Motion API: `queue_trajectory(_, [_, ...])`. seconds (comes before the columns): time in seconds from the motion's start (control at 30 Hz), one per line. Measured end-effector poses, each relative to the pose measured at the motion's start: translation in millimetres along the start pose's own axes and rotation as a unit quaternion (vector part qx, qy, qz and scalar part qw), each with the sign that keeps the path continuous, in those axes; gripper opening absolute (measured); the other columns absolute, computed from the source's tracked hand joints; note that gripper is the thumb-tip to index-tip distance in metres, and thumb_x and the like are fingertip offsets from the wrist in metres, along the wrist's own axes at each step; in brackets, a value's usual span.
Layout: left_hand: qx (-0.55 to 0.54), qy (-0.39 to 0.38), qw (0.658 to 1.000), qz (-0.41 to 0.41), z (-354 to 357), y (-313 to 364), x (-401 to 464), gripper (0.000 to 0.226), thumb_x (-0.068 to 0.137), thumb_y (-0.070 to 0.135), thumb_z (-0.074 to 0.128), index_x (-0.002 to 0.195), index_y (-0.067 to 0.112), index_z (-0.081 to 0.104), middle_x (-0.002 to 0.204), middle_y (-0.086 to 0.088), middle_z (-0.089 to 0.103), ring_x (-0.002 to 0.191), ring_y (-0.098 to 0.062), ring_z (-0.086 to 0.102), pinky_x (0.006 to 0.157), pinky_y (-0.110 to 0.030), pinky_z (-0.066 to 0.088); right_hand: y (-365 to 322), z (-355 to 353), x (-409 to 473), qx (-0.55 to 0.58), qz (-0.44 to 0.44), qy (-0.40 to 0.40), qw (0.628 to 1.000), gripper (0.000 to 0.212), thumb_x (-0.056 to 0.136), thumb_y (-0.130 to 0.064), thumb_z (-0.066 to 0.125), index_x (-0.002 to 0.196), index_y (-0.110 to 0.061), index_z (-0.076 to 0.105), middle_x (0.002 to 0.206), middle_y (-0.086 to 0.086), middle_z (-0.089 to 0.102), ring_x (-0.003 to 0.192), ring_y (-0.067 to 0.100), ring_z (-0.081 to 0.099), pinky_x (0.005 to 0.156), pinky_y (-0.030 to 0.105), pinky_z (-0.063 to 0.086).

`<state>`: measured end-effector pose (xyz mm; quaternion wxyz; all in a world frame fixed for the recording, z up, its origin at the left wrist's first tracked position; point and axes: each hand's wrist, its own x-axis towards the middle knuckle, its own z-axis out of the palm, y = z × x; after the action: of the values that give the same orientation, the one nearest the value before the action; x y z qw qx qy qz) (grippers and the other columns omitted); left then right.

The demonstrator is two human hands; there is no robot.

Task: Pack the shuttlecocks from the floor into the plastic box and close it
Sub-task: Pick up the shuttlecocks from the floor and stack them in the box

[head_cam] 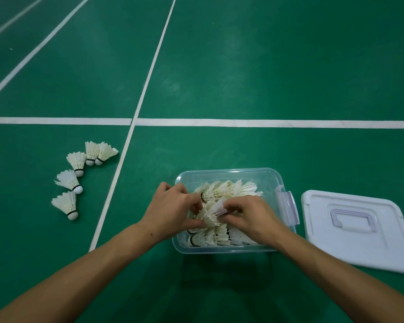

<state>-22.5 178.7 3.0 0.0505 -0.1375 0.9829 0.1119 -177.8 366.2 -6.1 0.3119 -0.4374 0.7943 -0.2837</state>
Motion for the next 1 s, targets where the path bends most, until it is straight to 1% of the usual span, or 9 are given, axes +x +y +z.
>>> queue_trajectory(0.07, [0.000,-0.016,1.000,-0.007,-3.2,3.0,1.8,0.048,0.075,0.077,0.071,0.105,0.039,0.066,0.095,0.028,0.070,0.100,-0.003,0.052,0.087,-0.034,0.034,-0.9,-10.3,-1.8,0.031,0.001,-0.033,0.999,0.011,0.091,-0.036,0.080,0.093,-0.026,0.074,0.090,-0.012,0.073,0.085,-0.006,0.066,0.085,0.025,0.057])
queue_trajectory(0.1, [0.001,-0.022,1.000,-0.008,-5.5,4.1,2.7,0.048,0.076,0.076,0.071,0.106,0.039,0.066,0.097,0.027,0.070,0.101,-0.003,0.052,0.087,-0.034,0.034,-1.5,-15.2,-3.7,0.038,0.000,-0.039,0.999,0.015,0.091,-0.037,0.080,0.098,-0.025,0.074,0.095,-0.012,0.073,0.089,-0.006,0.067,0.088,0.025,0.058])
queue_trajectory(0.17, [-0.001,-0.024,1.000,-0.005,-10.7,5.3,3.4,0.047,0.079,0.073,0.071,0.110,0.038,0.065,0.102,0.025,0.070,0.104,-0.005,0.054,0.086,-0.035,0.035,-2.5,-23.7,-9.1,0.042,-0.005,-0.032,0.999,0.029,0.090,-0.039,0.081,0.114,-0.025,0.074,0.107,-0.016,0.073,0.100,-0.006,0.068,0.095,0.024,0.058])
queue_trajectory(0.33, [-0.026,0.008,1.000,0.007,-25.2,2.7,-2.0,0.059,0.078,0.070,0.075,0.124,0.037,0.060,0.116,0.019,0.067,0.110,-0.010,0.055,0.091,-0.035,0.044,-4.0,-34.5,-19.3,0.041,-0.022,-0.009,0.999,0.031,0.086,-0.039,0.085,0.114,-0.030,0.074,0.106,-0.023,0.076,0.104,-0.010,0.068,0.096,0.025,0.058])
queue_trajectory(0.47, [-0.145,0.055,0.988,-0.002,-38.4,-6.4,-11.4,0.062,0.078,0.069,0.076,0.127,0.032,0.064,0.121,0.020,0.066,0.111,-0.005,0.055,0.095,-0.030,0.049,-11.8,-47.9,-22.3,0.019,-0.030,0.032,0.999,0.029,0.087,-0.041,0.083,0.113,-0.033,0.073,0.103,-0.022,0.077,0.103,-0.005,0.069,0.093,0.025,0.059])
queue_trajectory(0.53, [-0.212,0.083,0.974,-0.015,-42.1,-13.8,-16.7,0.065,0.077,0.071,0.074,0.128,0.032,0.064,0.119,0.022,0.066,0.109,0.002,0.056,0.091,-0.022,0.048,-19.0,-52.6,-22.7,0.013,-0.037,0.065,0.997,0.030,0.086,-0.043,0.083,0.113,-0.033,0.072,0.101,-0.022,0.076,0.103,-0.003,0.069,0.091,0.024,0.059])
queue_trajectory(0.6, [-0.257,0.112,0.959,-0.031,-43.6,-24.7,-26.5,0.067,0.077,0.069,0.075,0.130,0.032,0.063,0.118,0.023,0.067,0.109,0.001,0.059,0.085,-0.016,0.047,-33.0,-49.6,-19.2,0.005,-0.044,0.072,0.996,0.035,0.086,-0.045,0.082,0.116,-0.033,0.070,0.102,-0.021,0.075,0.103,-0.003,0.068,0.089,0.024,0.059])
queue_trajectory(0.87, [-0.322,0.177,0.924,-0.110,-34.2,-79.7,-89.1,0.074,0.077,0.054,0.085,0.141,0.035,0.053,0.121,0.020,0.068,0.110,-0.007,0.065,0.086,-0.026,0.053,-105.6,1.4,13.9,-0.095,-0.108,0.007,0.990,0.055,0.086,-0.062,0.072,0.132,-0.039,0.053,0.118,-0.024,0.067,0.111,-0.003,0.060,0.097,0.031,0.056])
queue_trajectory(1.0, [-0.329,0.187,0.910,-0.168,-30.5,-122.8,-139.7,0.072,0.077,0.053,0.084,0.141,0.038,0.054,0.122,0.022,0.068,0.114,-0.005,0.063,0.088,-0.024,0.052,-145.0,40.3,41.3,-0.208,-0.124,-0.001,0.970,0.058,0.088,-0.065,0.068,0.136,-0.036,0.051,0.124,-0.020,0.068,0.118,0.010,0.058,0.098,0.037,0.054])
